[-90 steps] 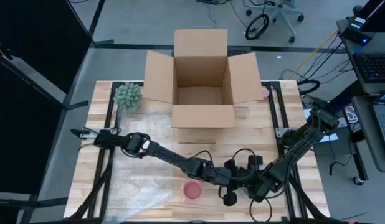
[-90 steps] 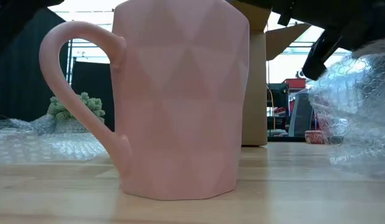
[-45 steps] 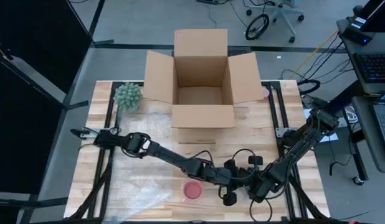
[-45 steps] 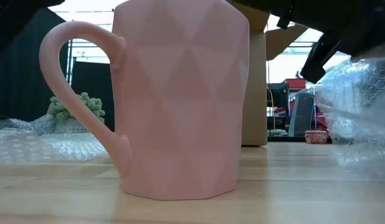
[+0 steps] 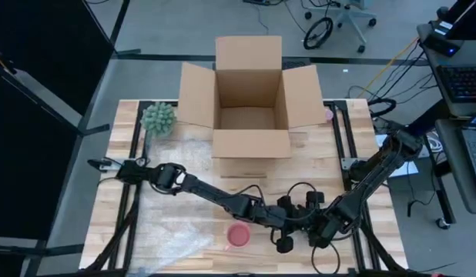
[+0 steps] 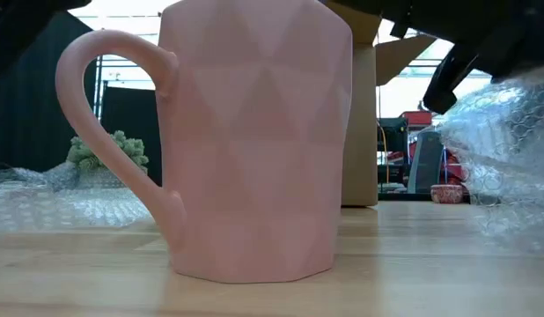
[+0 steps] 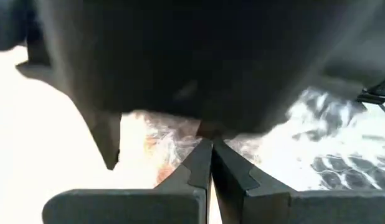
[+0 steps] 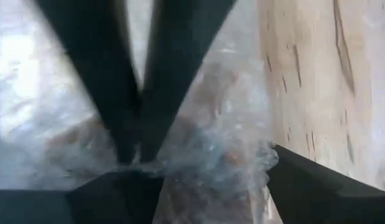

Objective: Wrap mug
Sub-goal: Wrap the yellow mug with bubble wrap

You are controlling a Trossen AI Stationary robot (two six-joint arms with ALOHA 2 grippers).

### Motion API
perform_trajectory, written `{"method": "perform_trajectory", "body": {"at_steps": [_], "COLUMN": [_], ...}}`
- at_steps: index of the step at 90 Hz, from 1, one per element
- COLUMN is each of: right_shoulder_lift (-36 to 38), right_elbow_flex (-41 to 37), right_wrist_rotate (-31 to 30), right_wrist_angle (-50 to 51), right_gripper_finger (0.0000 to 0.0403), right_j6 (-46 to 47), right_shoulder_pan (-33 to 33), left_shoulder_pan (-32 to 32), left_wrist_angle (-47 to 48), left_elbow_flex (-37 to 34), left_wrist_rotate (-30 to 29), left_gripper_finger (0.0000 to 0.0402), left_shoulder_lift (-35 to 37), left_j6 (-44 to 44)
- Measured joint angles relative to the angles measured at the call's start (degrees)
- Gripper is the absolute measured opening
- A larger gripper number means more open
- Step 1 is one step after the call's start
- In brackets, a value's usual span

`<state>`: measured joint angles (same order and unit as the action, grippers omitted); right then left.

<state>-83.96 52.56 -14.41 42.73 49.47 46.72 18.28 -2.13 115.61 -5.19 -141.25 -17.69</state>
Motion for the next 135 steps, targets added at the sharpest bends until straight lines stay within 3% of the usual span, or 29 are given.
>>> {"method": "perform_trajectory", "body": {"at_steps": [42, 67, 91, 135], "right_shoulder_lift": [10.2, 15.4, 14.1, 1.0], "right_elbow_flex": [0.1, 0.2, 0.3, 0.5], "right_wrist_rotate": [4.1, 4.4, 5.1, -0.8], "right_wrist_angle": [6.1, 1.3, -4.3, -1.3], "right_gripper_finger": [0.0242, 0.0242, 0.0242, 0.0242], "right_j6": [0.8, 2.6, 0.2, 3.2], "right_shoulder_pan": [0.0, 1.4, 5.2, 5.6], "left_shoulder_pan": [0.1, 0.1, 0.1, 0.1], "left_wrist_angle": [1.3, 1.3, 1.3, 1.0], "left_elbow_flex": [0.0, 0.0, 0.0, 0.0], "left_wrist_rotate": [-1.0, -1.1, -1.1, -1.3], "left_gripper_finger": [0.0000, 0.0000, 0.0000, 0.0000], "left_shoulder_lift": [0.0, 0.0, 0.0, 0.0], "left_j6": [0.0, 0.0, 0.0, 0.0]}}
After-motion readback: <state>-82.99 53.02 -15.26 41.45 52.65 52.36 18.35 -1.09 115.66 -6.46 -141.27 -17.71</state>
